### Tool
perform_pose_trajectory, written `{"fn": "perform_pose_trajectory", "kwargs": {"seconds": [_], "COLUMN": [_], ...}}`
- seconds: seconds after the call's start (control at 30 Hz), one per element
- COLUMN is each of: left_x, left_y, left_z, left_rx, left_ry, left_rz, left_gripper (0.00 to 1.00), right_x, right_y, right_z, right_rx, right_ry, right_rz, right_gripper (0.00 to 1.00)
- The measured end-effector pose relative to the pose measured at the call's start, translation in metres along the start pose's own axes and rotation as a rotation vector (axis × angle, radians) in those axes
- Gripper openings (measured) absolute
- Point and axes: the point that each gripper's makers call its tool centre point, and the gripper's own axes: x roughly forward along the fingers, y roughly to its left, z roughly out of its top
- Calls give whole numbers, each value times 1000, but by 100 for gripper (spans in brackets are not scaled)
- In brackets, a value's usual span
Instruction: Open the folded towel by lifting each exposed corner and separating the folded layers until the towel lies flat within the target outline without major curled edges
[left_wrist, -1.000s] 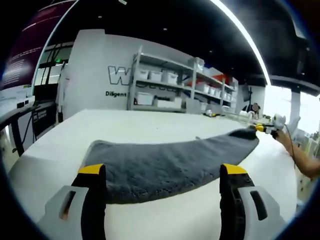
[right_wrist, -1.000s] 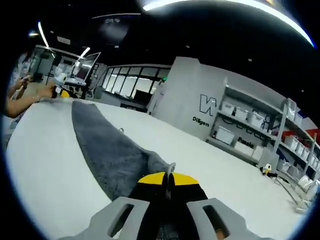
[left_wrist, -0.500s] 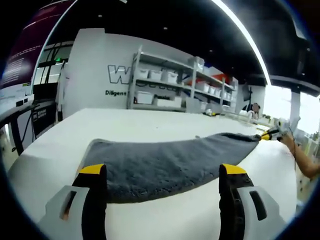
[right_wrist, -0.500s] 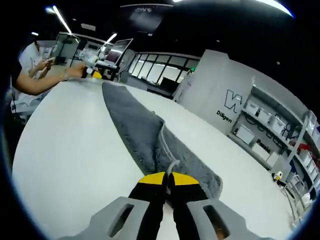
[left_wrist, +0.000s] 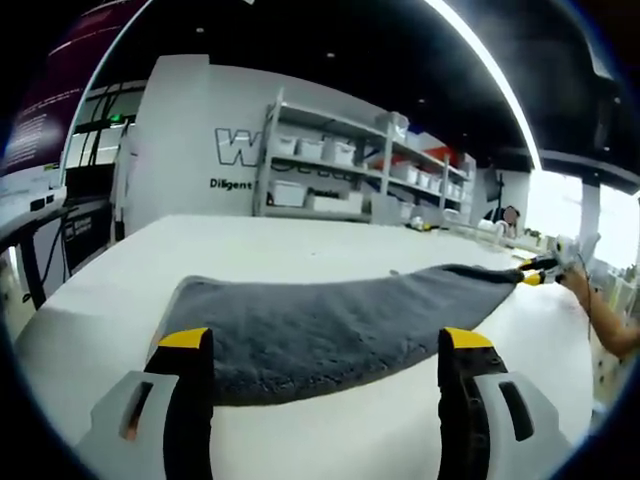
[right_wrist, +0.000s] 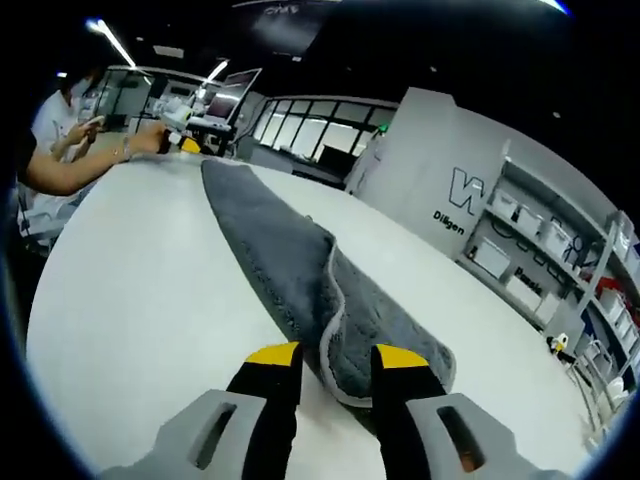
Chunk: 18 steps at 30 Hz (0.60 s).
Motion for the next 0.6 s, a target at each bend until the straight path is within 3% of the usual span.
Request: {"fn": "perform_pose_trajectory", "kwargs": {"seconds": [0.23,0.3,0.37,0.6], "left_x": [1,2,2,2], "left_y": [-4,-5,-7,-12], "left_z": [-4,-5,-5,-5], "left_rx": [0,7,15,27], "left_ry": [20,27,27,34], "left_rz": [-14,-17,-21,-42], "left_gripper": [91,92,92,94], "right_x": [13,17,20,13], "right_y": [6,7,5,10], "right_z": [8,5,3,6], "right_rx": [-48,-83,-105,-106], "right_ry": [10,46,65,47], "right_rz": [-12,-20,-39,-25], "right_gripper": [22,14,0,0]}}
